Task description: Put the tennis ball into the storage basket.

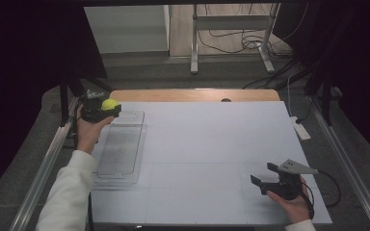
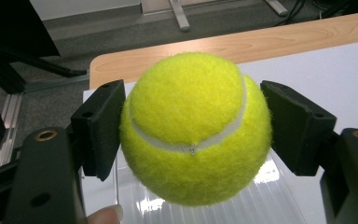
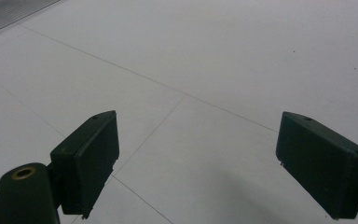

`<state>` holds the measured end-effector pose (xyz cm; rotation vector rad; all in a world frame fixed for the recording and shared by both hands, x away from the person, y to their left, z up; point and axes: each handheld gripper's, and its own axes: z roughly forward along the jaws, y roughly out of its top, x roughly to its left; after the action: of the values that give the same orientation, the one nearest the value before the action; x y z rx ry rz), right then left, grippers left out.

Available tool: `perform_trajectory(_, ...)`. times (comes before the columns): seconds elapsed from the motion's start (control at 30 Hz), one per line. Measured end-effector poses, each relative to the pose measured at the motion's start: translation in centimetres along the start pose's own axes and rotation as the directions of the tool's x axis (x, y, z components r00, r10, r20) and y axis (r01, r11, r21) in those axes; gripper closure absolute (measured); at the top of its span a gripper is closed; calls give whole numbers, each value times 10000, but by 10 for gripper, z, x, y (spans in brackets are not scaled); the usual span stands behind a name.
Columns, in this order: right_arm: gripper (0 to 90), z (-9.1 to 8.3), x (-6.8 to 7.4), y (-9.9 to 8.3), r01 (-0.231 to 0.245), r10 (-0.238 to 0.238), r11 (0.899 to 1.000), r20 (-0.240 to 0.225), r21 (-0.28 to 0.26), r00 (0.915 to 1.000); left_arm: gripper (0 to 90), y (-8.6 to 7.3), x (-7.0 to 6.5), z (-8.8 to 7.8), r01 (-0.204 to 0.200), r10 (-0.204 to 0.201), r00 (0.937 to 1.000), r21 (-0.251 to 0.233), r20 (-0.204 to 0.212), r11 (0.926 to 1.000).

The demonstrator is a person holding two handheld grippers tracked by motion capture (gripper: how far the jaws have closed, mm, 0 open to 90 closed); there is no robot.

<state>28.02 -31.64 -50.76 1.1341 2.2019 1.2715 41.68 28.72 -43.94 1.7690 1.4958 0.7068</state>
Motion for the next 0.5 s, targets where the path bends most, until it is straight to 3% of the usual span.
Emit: perform_trajectory(0.5, 137, 0, 0, 0, 10, -10, 10000, 10, 5, 10000, 264, -7, 1, 8, -93, 93, 10000, 413, 8, 9991)
